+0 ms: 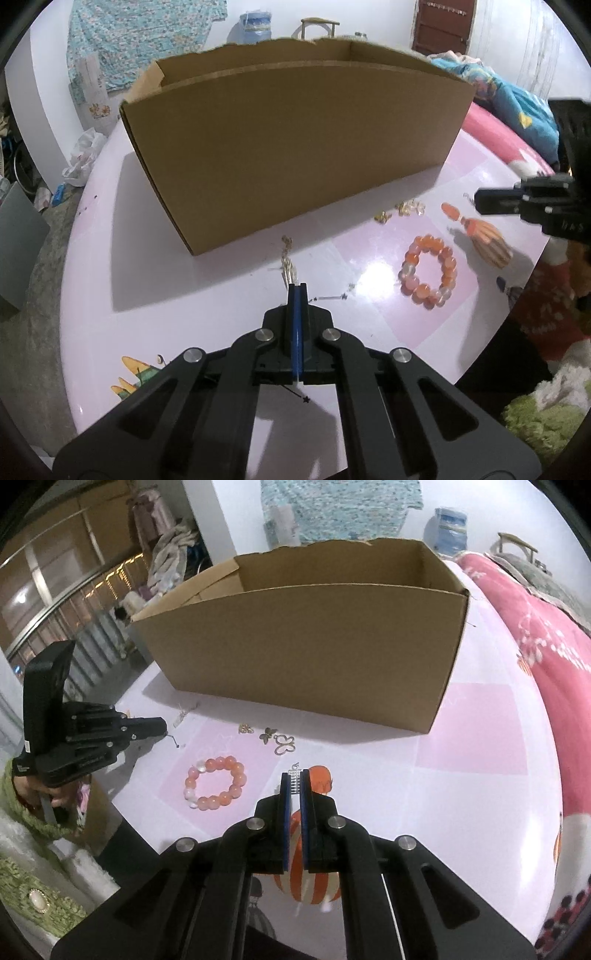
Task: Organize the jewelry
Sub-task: 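Close the left gripper on the silver tag charm, then lift the silver tag charm with the left gripper and carry it over the box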
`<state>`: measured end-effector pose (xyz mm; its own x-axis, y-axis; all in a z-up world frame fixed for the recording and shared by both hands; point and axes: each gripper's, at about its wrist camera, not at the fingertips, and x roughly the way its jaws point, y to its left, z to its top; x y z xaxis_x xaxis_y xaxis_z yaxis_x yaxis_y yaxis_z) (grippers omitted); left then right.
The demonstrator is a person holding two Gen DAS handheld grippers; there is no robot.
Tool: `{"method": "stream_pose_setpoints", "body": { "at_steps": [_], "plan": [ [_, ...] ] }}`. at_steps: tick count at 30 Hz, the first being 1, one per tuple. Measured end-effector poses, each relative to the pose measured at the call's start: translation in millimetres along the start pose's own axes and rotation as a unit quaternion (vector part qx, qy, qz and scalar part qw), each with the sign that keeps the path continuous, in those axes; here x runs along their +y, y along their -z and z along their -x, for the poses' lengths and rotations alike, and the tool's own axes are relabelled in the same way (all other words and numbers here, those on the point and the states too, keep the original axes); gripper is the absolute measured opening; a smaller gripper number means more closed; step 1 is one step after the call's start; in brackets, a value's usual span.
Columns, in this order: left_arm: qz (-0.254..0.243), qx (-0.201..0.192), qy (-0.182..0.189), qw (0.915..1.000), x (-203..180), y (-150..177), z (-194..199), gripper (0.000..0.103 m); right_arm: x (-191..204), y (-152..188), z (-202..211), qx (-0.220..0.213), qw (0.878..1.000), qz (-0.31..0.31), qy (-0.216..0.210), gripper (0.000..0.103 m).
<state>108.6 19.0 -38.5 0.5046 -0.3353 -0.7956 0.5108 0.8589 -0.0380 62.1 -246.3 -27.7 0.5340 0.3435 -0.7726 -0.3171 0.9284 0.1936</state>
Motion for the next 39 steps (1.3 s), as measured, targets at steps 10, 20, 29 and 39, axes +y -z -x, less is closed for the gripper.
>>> {"method": "stream_pose_setpoints", "body": {
  "at_steps": [10, 20, 29, 39],
  "plan": [
    [0.019, 0.018, -0.011, 0.9996, 5.1, -20.6, -24.9, 0.02, -2.5, 6.5, -2.7, -0.013, 0.999, -0.029, 0.0, 0.005],
    [-0.013, 0.016, -0.04, 0.999, -5.7, -17.7, -26.4, 0.006, -6.2, 4.3, -4.0, -0.026, 0.999, -0.043, -0.005, 0.005],
    [-0.013, -0.013, -0.037, 0.9991, -6.2, -7.3, 3.6, 0.006, -4.9, 1.6, 8.8, -0.045, 0.998, -0.041, -0.009, 0.005],
    [-0.02, -0.081, -0.017, 0.9963, -15.9, -29.0, 67.9, 0.006, 13.2, -23.1, 43.5, -0.095, 0.995, -0.016, -0.014, 0.005]
  ]
}}
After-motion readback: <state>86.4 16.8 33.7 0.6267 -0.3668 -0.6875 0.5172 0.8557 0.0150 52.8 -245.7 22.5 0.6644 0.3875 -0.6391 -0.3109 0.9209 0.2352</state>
